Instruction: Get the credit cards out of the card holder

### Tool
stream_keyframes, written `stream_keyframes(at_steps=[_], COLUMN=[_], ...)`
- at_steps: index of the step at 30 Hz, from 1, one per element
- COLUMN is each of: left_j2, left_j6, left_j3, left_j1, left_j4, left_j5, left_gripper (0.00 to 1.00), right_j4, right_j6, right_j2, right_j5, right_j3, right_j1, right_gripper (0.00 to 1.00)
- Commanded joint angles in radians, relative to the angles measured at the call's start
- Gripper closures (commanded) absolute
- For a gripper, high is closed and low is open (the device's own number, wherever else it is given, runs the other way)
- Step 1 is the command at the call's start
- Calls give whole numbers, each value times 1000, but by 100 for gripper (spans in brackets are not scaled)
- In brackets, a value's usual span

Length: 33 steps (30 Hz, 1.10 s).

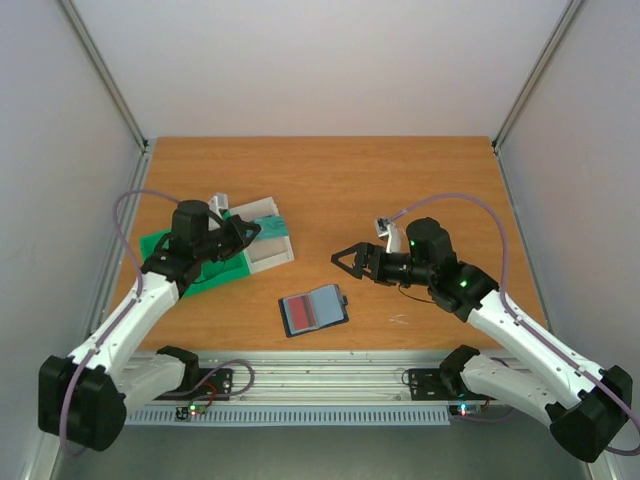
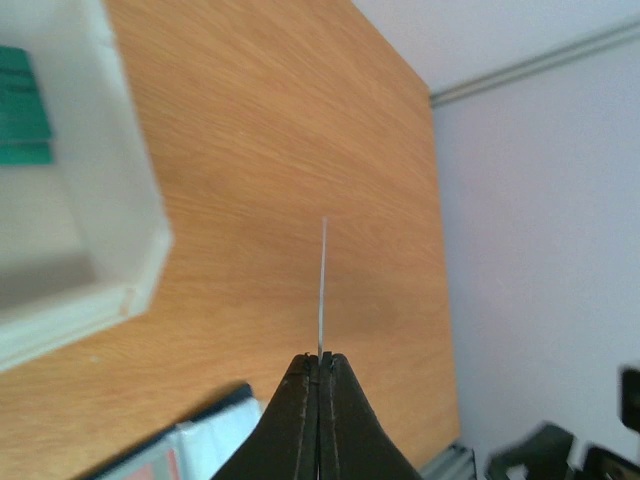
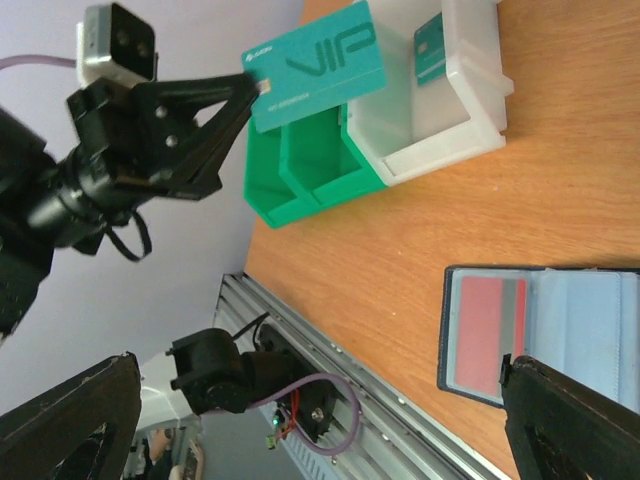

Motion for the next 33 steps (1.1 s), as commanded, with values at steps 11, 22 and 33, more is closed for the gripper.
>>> stream_keyframes(at_steps=[11,22,33], left_j2=[283,460,557], left_j6=[149,216,215], left_j3=[161,266,317], left_j1=[152,154,154], left_j4=[-109,-124,-96], left_j5=[-67,-101,-104], left_gripper=[100,99,100], right_j4=[-86,-69,-106], right_j6=[-95,-91,-113], right_j2=[64,94,93], right_j5=[-13,-15,4], right_j3=[74,74,94], right_j1=[-4,-5,-4], right_gripper=[1,1,2])
